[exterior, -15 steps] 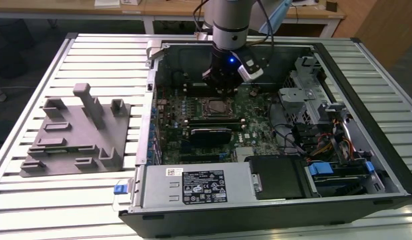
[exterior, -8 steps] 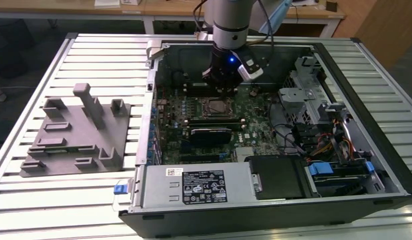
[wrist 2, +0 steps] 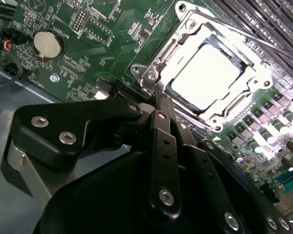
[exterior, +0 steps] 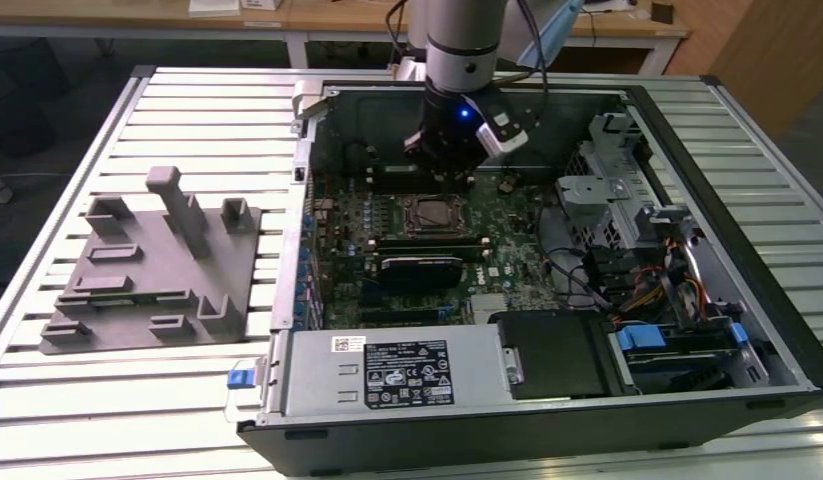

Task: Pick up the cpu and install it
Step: 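Install the second cpu locking lever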

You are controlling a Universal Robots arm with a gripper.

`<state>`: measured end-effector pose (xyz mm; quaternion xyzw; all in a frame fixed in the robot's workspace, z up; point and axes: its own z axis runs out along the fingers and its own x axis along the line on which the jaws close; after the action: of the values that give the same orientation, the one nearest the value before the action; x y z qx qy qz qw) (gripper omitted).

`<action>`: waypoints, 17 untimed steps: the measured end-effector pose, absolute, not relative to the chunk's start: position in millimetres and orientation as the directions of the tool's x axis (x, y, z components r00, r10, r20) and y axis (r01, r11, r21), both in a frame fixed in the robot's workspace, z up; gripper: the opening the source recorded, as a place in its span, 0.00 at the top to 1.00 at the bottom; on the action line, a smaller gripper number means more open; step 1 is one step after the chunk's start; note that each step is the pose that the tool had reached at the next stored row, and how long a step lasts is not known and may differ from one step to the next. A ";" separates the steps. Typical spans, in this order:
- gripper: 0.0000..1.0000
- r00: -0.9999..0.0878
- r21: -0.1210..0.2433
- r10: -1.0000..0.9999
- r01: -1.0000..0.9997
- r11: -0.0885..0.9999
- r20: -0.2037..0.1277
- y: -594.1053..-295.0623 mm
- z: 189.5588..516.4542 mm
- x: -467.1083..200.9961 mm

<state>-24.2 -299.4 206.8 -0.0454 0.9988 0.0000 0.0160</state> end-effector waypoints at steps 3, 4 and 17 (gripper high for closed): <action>0.89 -0.995 -0.001 -0.091 -0.091 0.996 -0.032 -302.0 206.7 -24.2; 0.89 -0.995 -0.001 -0.091 -0.091 0.996 -0.032 -302.5 206.7 -24.2; 0.89 -0.995 -0.001 -0.091 -0.091 0.996 -0.032 -305.6 206.7 -24.2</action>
<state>-24.2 -305.6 206.7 -0.0454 0.9988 0.0000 0.0160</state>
